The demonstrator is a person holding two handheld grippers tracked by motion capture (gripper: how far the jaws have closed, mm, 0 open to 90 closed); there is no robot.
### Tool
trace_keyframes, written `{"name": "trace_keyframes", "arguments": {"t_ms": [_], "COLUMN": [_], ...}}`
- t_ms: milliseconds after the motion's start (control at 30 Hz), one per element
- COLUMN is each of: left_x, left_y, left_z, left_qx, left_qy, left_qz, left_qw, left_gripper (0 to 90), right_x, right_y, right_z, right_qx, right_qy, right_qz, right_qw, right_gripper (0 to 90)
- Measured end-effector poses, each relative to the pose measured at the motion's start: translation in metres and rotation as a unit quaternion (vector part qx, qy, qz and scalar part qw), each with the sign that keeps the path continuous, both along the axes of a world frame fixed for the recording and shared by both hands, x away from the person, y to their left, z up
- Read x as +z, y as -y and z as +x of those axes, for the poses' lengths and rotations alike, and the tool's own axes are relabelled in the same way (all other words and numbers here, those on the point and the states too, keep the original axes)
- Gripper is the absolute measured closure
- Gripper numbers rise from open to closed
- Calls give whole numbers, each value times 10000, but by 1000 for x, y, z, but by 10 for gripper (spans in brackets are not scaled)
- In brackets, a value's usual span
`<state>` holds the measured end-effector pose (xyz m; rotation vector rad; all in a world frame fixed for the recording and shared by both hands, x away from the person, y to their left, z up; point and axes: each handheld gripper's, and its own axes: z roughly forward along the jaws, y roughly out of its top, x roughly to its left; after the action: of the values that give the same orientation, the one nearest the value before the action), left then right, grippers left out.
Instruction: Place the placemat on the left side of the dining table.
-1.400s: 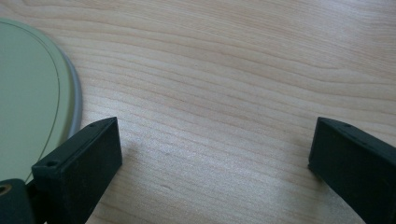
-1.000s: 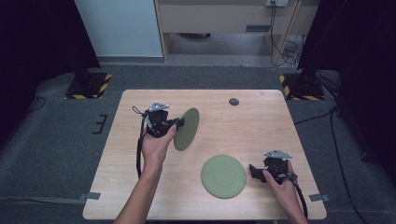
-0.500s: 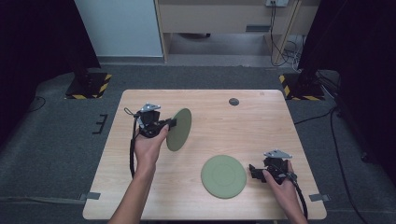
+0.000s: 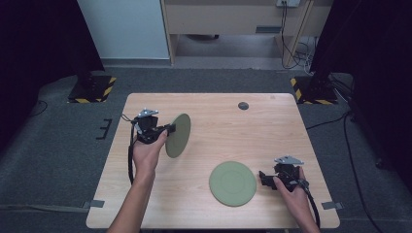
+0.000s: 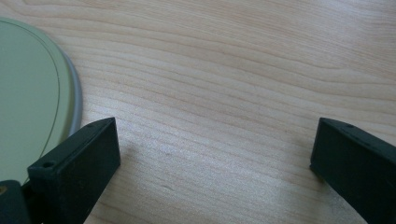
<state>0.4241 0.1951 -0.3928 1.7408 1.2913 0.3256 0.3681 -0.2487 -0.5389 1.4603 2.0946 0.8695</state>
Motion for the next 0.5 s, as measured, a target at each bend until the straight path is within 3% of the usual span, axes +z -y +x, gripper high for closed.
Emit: {"name": "trace_keyframes", "arguments": {"t_ms": [500], "left_x": [-3], "left_y": [-4], "left_z": [-1], "left_qx": [20], "left_qy": [-14], "left_qz": [25], "left_qw": [10000], "left_gripper": [854], "right_x": [0], "right_y": [0], "right_z": [0], "right_qx": [-1], "right_qy": [0], "right_qz": [0], "right_qw": [10000], "right_gripper": [17]}}
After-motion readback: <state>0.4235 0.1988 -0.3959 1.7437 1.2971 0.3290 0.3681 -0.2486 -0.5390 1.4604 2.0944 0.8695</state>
